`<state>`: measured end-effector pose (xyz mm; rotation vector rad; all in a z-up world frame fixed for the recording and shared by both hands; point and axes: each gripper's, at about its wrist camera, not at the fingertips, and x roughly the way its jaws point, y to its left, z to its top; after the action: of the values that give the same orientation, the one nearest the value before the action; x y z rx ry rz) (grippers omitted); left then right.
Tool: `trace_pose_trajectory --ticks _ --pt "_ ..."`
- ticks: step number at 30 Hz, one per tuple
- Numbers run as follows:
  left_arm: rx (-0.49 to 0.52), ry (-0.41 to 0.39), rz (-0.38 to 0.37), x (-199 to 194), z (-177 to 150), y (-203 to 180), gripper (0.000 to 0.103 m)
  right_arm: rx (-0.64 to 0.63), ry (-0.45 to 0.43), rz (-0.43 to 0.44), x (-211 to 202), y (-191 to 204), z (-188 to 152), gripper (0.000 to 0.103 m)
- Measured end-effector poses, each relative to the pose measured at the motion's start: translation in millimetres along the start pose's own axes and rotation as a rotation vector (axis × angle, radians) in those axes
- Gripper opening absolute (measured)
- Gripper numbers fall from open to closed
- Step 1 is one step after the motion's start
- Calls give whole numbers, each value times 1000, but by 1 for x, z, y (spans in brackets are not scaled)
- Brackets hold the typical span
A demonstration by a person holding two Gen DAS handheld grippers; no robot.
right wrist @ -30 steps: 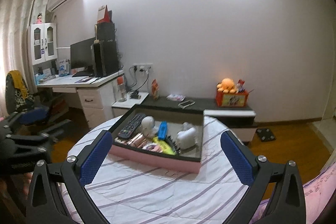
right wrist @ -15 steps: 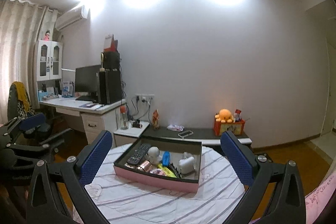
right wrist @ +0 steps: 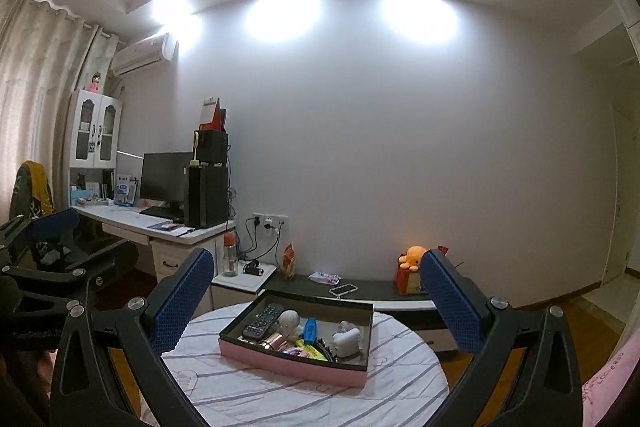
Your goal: Organize rigid objects
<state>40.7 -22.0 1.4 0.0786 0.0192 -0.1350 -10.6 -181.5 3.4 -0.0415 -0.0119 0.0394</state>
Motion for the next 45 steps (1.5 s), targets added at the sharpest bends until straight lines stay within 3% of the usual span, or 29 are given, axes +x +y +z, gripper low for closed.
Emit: trace_pose_trajectory --ticks 6,14,23,45 --pt "8 -87 95 -21 7 -4 103 -8 -46 -22 -11 4 8 103" --pt "-39 -90 79 -23 9 6 103 -34 -83 13 -17 16 12 103" --pt "-41 -100 50 -20 5 6 103 -54 -95 -10 -17 17 9 103" --pt "-6 -64 56 -9 2 -7 103 -27 -38 -42 -8 7 -2 103"
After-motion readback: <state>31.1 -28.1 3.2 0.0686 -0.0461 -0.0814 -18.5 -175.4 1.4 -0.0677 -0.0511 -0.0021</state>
